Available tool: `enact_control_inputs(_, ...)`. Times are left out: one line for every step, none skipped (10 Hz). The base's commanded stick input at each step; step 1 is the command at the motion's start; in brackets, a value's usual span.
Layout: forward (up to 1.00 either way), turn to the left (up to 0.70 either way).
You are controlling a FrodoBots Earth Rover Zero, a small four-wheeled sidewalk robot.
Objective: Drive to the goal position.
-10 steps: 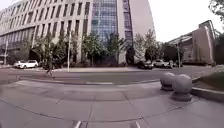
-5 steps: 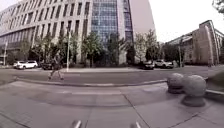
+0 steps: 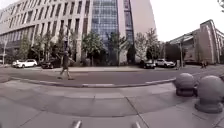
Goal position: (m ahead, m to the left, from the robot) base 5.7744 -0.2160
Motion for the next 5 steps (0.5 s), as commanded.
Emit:
enact_control_inputs(0.70,0.00)
enact_control_inputs(0.70,0.00)
enact_control_inputs(0.70,0.00)
enact_control_inputs(0.70,0.00)
enact_control_inputs(0.70,0.00)
